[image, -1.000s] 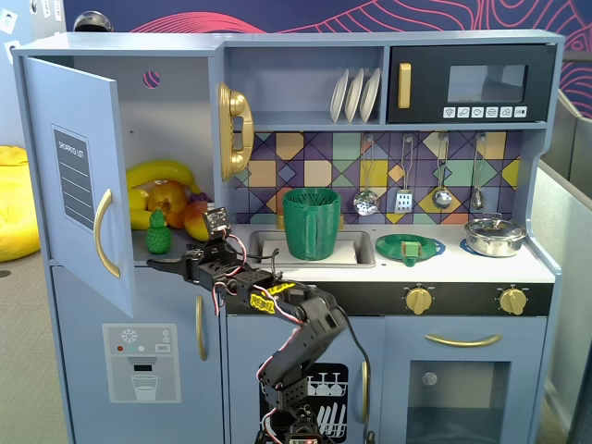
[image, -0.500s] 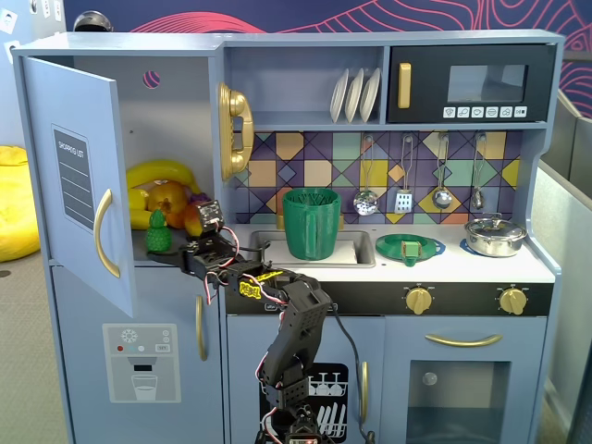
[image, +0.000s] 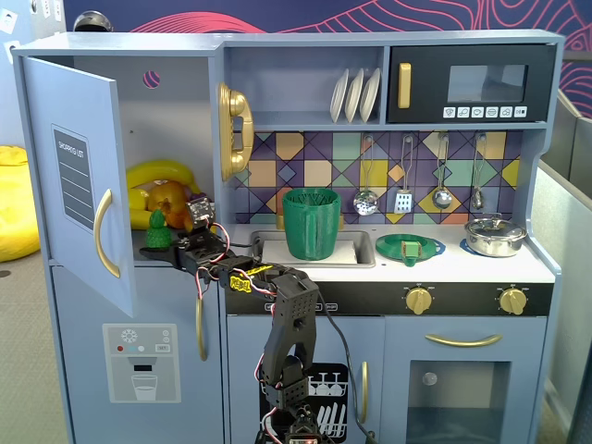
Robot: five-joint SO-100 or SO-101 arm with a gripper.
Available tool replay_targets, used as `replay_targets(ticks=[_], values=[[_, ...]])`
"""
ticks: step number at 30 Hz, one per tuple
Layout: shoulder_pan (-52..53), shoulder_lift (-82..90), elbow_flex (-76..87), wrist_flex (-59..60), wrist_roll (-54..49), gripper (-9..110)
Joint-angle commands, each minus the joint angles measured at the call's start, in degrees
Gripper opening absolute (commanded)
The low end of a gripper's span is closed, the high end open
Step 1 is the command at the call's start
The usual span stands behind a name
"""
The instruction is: Pick up the green pineapple from the left cabinet and place it in the green recipient
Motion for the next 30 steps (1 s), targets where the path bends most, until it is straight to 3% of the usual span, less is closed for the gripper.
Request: replay_targets(ticks=[1, 25, 27, 30], values=[[-1.32, -1.23, -7.12, -2.37, -0.97, 39], [-1.49, -15.82, -22.94, -2.37, -1.41, 38], [-1.49, -15.82, -22.94, -2.11, -1.58, 30], [-1.67, -14.77, -21.62, -0.62, -5.36, 0]])
